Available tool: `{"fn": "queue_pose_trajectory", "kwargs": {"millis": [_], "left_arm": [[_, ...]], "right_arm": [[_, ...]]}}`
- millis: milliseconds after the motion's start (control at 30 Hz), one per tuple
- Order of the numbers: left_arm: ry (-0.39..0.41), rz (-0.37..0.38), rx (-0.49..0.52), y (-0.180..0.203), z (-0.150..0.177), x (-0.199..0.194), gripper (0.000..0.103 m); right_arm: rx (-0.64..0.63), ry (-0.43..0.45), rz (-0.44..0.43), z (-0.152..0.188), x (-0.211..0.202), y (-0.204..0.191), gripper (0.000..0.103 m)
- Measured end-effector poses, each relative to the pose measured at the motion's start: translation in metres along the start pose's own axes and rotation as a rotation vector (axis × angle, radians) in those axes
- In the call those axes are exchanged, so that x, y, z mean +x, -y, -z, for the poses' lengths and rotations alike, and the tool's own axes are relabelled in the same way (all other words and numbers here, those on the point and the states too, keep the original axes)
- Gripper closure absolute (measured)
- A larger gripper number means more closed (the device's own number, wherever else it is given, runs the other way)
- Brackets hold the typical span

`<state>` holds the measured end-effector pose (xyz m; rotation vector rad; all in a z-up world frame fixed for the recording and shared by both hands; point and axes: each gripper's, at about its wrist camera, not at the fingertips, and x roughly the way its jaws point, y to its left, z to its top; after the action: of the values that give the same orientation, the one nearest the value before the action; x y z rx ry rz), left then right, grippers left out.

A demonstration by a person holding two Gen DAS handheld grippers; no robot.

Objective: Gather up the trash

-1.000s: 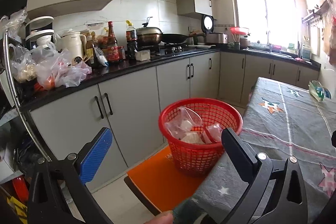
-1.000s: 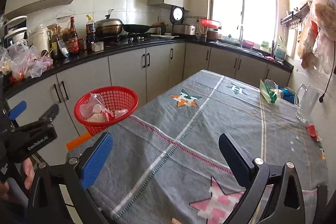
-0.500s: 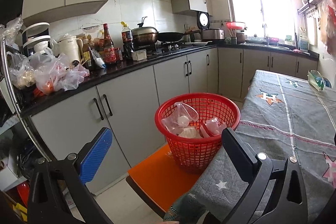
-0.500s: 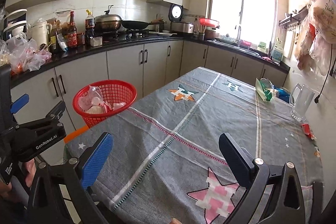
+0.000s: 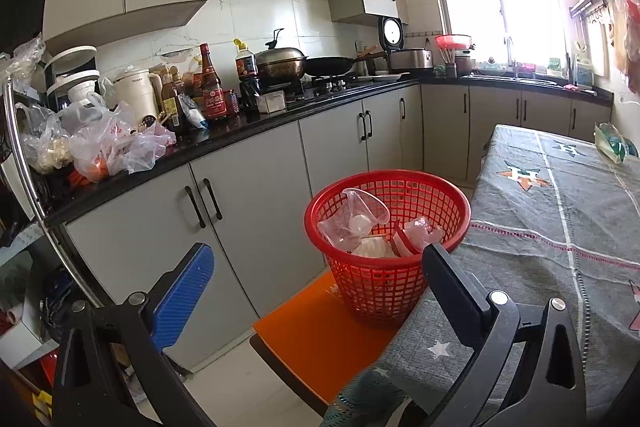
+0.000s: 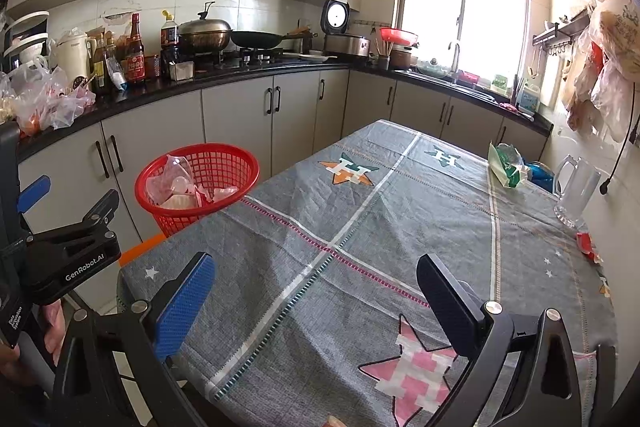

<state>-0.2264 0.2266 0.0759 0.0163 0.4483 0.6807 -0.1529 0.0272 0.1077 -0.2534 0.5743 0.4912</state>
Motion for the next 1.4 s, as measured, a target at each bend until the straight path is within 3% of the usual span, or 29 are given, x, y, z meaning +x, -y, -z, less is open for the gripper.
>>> {"fn": "queue_pose_trajectory", "kwargs": {"millis": [1400], "left_arm": [[0.008, -0.006, 0.033, -0.001, 0.002, 0.002, 0.000]], "right_arm": [[0.001, -0.032, -0.008, 0.005, 0.011, -0.001, 0.000]]}}
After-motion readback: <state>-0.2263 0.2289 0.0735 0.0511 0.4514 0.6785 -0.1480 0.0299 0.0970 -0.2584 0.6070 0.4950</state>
